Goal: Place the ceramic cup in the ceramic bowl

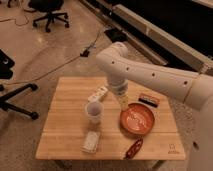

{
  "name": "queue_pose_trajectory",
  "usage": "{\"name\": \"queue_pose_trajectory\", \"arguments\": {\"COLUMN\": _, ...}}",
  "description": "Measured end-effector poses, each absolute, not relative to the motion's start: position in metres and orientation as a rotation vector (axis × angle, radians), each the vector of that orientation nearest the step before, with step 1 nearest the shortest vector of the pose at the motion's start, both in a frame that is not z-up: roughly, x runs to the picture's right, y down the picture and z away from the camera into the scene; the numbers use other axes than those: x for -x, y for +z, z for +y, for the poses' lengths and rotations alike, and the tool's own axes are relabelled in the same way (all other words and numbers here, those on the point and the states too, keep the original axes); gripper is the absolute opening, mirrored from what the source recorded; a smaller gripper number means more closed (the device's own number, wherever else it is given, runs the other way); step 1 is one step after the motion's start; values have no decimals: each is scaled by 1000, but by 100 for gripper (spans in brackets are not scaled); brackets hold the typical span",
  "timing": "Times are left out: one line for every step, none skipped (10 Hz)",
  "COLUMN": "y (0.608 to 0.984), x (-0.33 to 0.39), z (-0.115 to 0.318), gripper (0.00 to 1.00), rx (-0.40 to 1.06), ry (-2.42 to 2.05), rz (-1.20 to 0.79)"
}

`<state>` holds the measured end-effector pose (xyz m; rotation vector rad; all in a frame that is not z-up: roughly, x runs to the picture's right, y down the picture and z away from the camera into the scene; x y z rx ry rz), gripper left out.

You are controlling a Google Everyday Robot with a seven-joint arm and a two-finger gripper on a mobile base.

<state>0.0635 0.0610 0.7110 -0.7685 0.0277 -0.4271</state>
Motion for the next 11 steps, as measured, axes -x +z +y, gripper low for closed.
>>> {"name": "queue_pose_trajectory", "arguments": {"y": 711, "x": -61, "z": 63, "gripper": 59, "rx": 771, "ry": -424, "rz": 27}}
{"name": "queue_pose_trajectory", "arguments": {"y": 710, "x": -57, "z": 63, "gripper": 59, "rx": 772, "ry": -427, "rz": 27}}
{"name": "queue_pose_trajectory", "arguments": {"y": 705, "x": -52, "z": 60, "gripper": 59, "rx": 772, "ry": -430, "rz": 23}}
{"name": "queue_pose_trajectory", "arguments": {"y": 703, "x": -50, "z": 59, "gripper": 59, "rx": 776, "ry": -431, "rz": 24}}
{"name": "queue_pose_trajectory", "arguments": {"y": 705, "x": -43, "z": 61, "gripper": 59, "rx": 780, "ry": -439, "rz": 23}}
{"name": "queue_pose_trajectory", "arguments": {"y": 708, "x": -31, "z": 63, "gripper": 59, "rx": 787, "ry": -453, "rz": 15}}
{"name": "queue_pose_trajectory", "arguments": {"y": 709, "x": -31, "z": 64, "gripper": 59, "rx": 786, "ry": -455, "rz": 16}}
{"name": "queue_pose_trajectory", "arguments": {"y": 708, "x": -32, "z": 64, "gripper": 59, "rx": 788, "ry": -452, "rz": 16}}
{"name": "queue_pose_trajectory", "arguments": {"y": 708, "x": -31, "z": 63, "gripper": 59, "rx": 788, "ry": -452, "rz": 13}}
{"name": "queue_pose_trajectory", "arguments": {"y": 709, "x": -27, "z": 63, "gripper": 59, "rx": 790, "ry": -454, "rz": 11}}
{"name": "queue_pose_trajectory", "arguments": {"y": 710, "x": -21, "z": 64, "gripper": 59, "rx": 789, "ry": -459, "rz": 9}}
